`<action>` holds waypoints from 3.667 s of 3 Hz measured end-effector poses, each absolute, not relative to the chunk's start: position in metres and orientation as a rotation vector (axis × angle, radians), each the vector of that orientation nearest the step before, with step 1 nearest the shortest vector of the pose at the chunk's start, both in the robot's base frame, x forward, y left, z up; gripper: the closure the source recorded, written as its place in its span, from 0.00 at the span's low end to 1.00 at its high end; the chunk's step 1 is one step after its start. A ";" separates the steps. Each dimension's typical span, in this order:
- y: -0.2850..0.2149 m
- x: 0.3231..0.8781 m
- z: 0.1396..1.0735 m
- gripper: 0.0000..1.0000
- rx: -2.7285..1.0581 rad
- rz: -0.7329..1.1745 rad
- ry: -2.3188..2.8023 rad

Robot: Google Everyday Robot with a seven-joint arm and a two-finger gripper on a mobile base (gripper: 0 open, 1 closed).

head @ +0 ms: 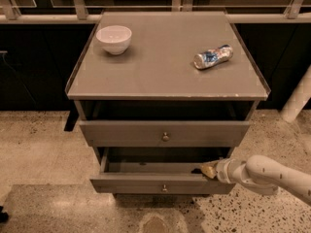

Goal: Open middle drawer

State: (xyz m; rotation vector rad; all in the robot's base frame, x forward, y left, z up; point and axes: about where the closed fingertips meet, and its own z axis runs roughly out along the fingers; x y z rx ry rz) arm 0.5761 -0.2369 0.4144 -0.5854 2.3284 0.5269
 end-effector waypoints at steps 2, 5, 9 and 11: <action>-0.229 0.521 0.415 1.00 -0.566 0.613 2.335; -0.242 0.499 0.436 1.00 -0.465 0.528 2.293; -0.261 0.527 0.467 0.35 -0.469 0.416 2.222; -0.261 0.527 0.467 0.00 -0.469 0.416 2.222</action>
Offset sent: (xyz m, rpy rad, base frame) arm -0.0973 0.0074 0.0066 0.0860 0.0440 -0.0293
